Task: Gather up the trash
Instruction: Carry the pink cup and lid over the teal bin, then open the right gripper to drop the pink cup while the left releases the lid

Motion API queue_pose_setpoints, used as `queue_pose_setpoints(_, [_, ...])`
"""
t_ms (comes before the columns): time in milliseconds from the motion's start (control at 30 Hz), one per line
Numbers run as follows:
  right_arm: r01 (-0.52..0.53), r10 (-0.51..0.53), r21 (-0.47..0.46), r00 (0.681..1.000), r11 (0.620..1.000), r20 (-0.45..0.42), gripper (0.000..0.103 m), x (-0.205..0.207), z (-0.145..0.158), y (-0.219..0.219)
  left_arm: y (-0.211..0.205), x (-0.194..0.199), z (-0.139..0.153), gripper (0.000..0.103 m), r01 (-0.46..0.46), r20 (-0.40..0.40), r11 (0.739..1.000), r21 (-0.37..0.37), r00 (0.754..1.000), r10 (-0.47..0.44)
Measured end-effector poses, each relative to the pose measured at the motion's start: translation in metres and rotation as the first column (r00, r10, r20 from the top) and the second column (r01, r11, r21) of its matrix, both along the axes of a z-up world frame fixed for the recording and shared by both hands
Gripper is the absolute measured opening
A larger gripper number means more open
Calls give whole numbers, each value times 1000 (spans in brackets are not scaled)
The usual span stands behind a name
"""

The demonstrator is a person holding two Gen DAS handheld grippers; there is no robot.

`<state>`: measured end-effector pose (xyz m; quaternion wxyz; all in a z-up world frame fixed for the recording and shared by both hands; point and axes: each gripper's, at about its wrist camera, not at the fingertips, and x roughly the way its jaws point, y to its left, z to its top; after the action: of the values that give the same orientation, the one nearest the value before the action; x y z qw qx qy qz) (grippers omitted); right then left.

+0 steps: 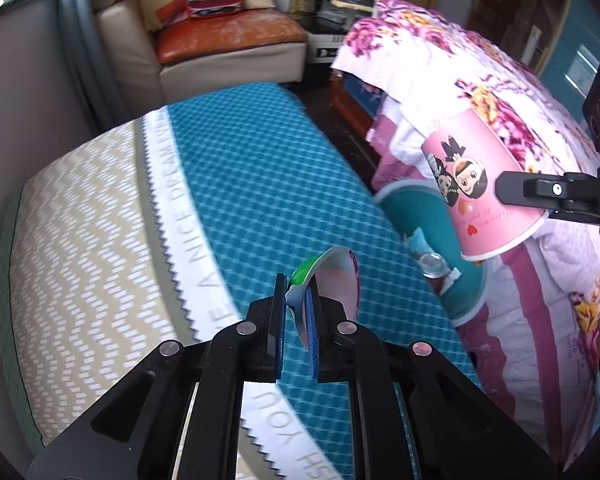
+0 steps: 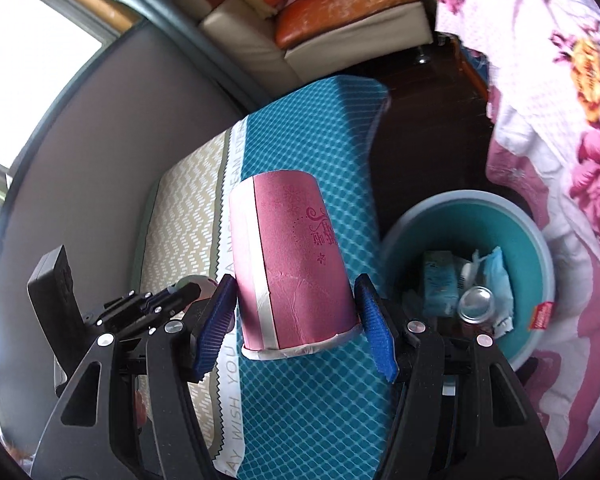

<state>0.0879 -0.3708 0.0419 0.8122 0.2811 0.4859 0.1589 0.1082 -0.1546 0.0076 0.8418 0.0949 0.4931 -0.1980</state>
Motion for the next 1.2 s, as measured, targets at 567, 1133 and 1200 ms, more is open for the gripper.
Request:
queue_pose_setpoints(567, [188, -187, 42, 982, 981, -34, 58, -54, -37, -106, -123, -18, -36, 10, 191, -70, 980, 57, 980, -187])
queue_pose_setpoints(1133, [244, -240, 36, 966, 969, -100, 58, -53, -70, -133, -164, -1, -59, 10, 233, -117, 970, 63, 967, -225])
queue_pose_setpoints(1200, [251, -246, 35, 964, 967, -104, 58, -53, -71, -135, -166, 1, -60, 10, 234, -121, 970, 60, 967, -226])
